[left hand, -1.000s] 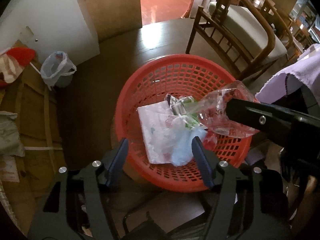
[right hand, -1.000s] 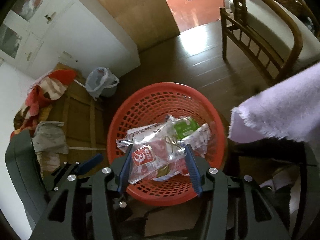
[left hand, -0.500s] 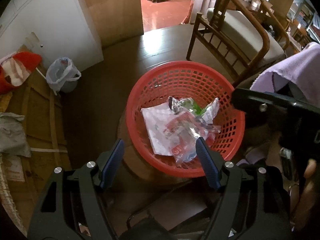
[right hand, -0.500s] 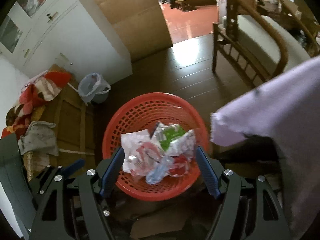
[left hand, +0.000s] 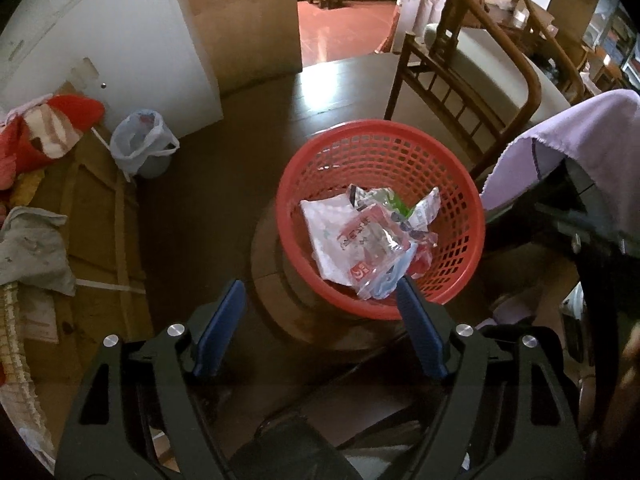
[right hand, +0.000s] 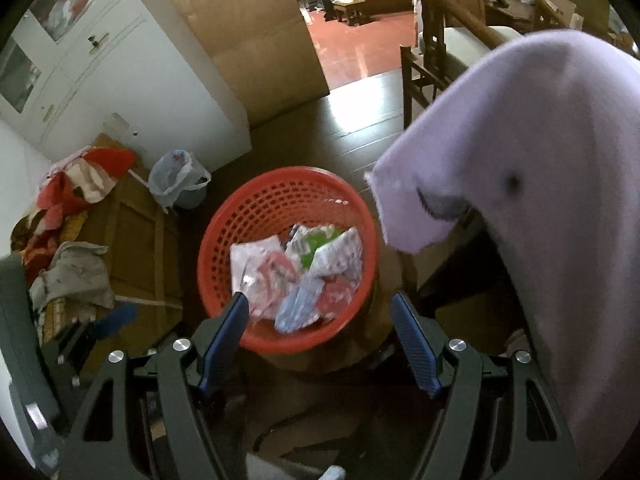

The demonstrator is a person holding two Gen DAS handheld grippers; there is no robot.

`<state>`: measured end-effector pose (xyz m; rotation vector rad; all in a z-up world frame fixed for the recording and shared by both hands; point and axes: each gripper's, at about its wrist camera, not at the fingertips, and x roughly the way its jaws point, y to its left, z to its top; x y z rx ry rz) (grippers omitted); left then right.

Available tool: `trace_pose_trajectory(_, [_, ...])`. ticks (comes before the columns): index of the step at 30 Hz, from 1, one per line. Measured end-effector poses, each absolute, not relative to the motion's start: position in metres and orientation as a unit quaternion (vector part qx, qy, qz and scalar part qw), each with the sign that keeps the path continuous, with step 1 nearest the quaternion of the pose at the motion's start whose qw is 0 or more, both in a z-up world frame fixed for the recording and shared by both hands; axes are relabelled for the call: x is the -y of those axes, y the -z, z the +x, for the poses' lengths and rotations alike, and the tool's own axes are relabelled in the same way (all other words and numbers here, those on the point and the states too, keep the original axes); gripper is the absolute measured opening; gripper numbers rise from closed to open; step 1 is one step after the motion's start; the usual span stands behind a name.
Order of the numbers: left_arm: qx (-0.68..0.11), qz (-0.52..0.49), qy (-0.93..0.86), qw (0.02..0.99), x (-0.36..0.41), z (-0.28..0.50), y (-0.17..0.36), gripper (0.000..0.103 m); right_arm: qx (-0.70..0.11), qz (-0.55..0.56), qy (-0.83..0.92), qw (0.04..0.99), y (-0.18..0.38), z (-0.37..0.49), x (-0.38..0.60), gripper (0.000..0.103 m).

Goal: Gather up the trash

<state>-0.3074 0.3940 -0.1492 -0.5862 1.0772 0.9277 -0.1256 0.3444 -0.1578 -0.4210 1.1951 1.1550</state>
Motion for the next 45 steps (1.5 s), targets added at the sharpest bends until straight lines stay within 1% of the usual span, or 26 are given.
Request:
trace_pose_trajectory(7, [-0.470, -0.257, -0.433, 0.725, -0.383, -0.315, 0.131, 0.081, -0.514, -0.203, -0.499, 0.668, 0.151, -0.140, -0.312, 0.075])
trace_pose_trajectory(10, [-0.470, -0.254, -0.430, 0.728, -0.377, -0.316, 0.128, 0.084, -0.502, -0.212, -0.490, 0.681, 0.150, -0.143, -0.299, 0.079])
trace_pose_trajectory(22, [-0.463, -0.247, -0.419, 0.741, -0.354, -0.315, 0.112, 0.084, -0.502, -0.214, -0.486, 0.682, 0.151, -0.147, -0.276, 0.080])
trace_pose_trajectory(35, [-0.464, -0.246, -0.414, 0.744, -0.348, -0.311, 0.107, 0.085, -0.503, -0.214, -0.484, 0.683, 0.151, -0.146, -0.267, 0.081])
trace_pose_trajectory(39, [-0.462, -0.243, -0.414, 0.746, -0.347, -0.312, 0.104, 0.088, -0.502, -0.217, -0.483, 0.684, 0.152, -0.147, -0.266, 0.081])
trace_pose_trajectory(45, [-0.461, -0.243, -0.413, 0.747, -0.346, -0.312, 0.104, 0.089, -0.502, -0.217, -0.483, 0.684, 0.152, -0.147, -0.267, 0.081])
